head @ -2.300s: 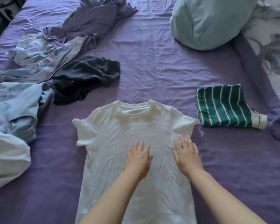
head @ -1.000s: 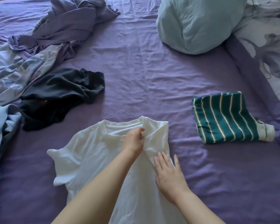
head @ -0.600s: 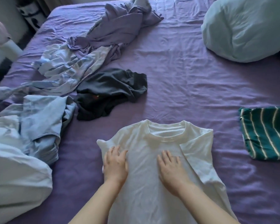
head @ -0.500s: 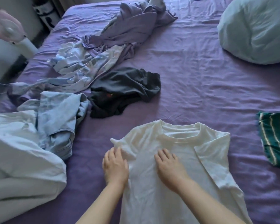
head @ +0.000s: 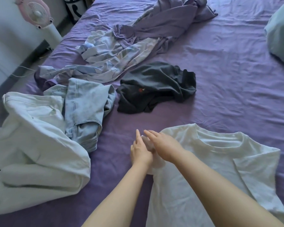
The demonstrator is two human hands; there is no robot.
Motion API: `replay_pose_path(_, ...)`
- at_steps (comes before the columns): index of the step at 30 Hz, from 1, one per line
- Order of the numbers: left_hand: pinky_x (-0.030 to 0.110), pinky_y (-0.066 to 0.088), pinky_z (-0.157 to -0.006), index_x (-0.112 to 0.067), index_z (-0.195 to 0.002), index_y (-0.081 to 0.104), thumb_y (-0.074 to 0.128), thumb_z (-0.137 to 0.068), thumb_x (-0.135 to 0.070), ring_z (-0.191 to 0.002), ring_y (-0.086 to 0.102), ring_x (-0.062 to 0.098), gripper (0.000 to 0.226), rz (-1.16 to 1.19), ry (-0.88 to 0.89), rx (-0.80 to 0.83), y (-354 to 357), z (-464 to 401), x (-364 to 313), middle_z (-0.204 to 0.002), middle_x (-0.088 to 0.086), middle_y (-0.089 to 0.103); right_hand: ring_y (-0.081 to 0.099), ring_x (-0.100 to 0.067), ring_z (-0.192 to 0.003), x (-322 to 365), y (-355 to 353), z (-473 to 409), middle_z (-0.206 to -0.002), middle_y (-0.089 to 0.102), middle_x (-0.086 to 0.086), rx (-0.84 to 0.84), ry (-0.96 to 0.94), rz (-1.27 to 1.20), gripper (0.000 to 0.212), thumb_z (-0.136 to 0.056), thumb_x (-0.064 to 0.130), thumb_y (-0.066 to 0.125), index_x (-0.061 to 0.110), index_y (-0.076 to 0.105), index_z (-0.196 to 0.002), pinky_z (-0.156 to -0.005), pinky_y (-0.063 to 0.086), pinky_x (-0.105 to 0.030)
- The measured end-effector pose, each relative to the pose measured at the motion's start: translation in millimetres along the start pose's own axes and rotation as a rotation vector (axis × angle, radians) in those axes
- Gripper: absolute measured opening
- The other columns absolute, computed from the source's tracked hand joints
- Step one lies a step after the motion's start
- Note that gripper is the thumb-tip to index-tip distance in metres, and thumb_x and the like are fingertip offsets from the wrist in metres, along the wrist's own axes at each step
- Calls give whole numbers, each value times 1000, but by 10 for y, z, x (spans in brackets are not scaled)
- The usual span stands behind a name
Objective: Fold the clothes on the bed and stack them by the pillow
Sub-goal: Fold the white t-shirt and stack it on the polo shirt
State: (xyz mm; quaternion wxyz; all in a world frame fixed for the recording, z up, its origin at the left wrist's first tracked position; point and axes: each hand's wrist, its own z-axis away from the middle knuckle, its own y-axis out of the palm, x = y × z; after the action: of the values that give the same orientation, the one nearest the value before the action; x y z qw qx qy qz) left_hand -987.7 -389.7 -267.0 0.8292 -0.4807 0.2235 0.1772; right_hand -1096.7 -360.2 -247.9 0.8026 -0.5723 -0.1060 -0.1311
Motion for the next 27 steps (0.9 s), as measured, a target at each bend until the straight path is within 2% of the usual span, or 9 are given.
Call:
replay_pose_path(4, 38, 42, -99, -26, -136, 39, 60, -83, -32, -117, 51, 27, 57, 16, -106, 72, 0, -82, 94, -124, 6, 59, 45, -25, -123, 20, 37, -61, -138, 44, -3, 81, 95, -241, 66, -92, 12, 43, 25, 12, -150, -95, 42, -36)
replay_pose_path(7, 31, 49, -79, -23, -99, 63, 63, -77, -37, -96, 60, 20, 26, 90, -86, 131, -32, 36, 177, -99, -2, 68, 51, -27, -107, 8, 115, -32, -115, 48, -4, 12, 115, -219, 40, -90, 9, 46, 18, 48, -129, -84, 45, -35)
replay_pose_path(9, 28, 46, -64, -18, -74, 58, 67, -70, -41, -76, 55, 16, 25, 194, -37, 129, -69, 166, 213, -77, -5, 62, 51, -23, -96, -15, 109, -5, -101, 45, -2, -111, 177, -411, 24, -86, 2, 48, 13, 63, -102, -79, 43, -31)
replay_pose_path(12, 22, 31, -52, -21, -64, 40, 67, -71, -29, -62, 41, 13, 29, 191, 78, 97, -133, 373, 206, -63, -9, 47, 51, -18, -75, -55, -27, 76, -90, 47, -2, -220, 316, -838, 38, -76, -17, 43, 15, 59, -65, -63, 43, -23)
replay_pose_path(17, 31, 40, -56, -21, -83, 45, 52, -77, -10, -68, 51, 20, 15, 34, 325, -66, -59, 724, 79, -79, -4, 53, 56, -18, -68, -161, -313, 329, -78, 58, -10, -181, 533, -1411, 27, -91, 4, 38, 3, 60, -76, -64, 52, -29)
replay_pose_path(20, 24, 40, -42, -26, -86, 52, 43, -74, -19, -60, 54, 16, 17, -180, 621, -149, 129, 904, -50, -74, -6, 54, 50, -11, -70, -306, -342, 417, -77, 61, -2, -165, 540, -1118, 23, -90, 22, 54, 8, 66, -75, -60, 40, -24)
replay_pose_path(22, 24, 40, -43, -24, -85, 59, 42, -72, -28, -61, 55, 17, 22, -345, 755, -116, 250, 971, -88, -74, -7, 56, 56, -15, -89, -387, -309, 470, -99, 64, -5, -70, 465, -823, 14, -85, 12, 60, 9, 67, -97, -74, 42, -24)
replay_pose_path(24, 26, 37, -48, -23, -81, 63, 47, -70, -30, -61, 54, 18, 21, -457, 796, -85, 302, 1005, -93, -72, -7, 56, 48, -18, -120, -479, -216, 503, -134, 49, -5, -32, 373, -606, 49, -82, 0, 54, 10, 50, -131, -95, 35, -21)
replay_pose_path(27, 31, 41, -60, -21, -78, 65, 46, -72, -15, -70, 59, 21, 21, -517, 843, -124, 356, 974, -69, -77, -4, 60, 39, -20, -129, -505, -153, 595, -147, 33, -4, -125, 301, -485, 66, -80, -5, 52, 13, 35, -142, -101, 31, -21)
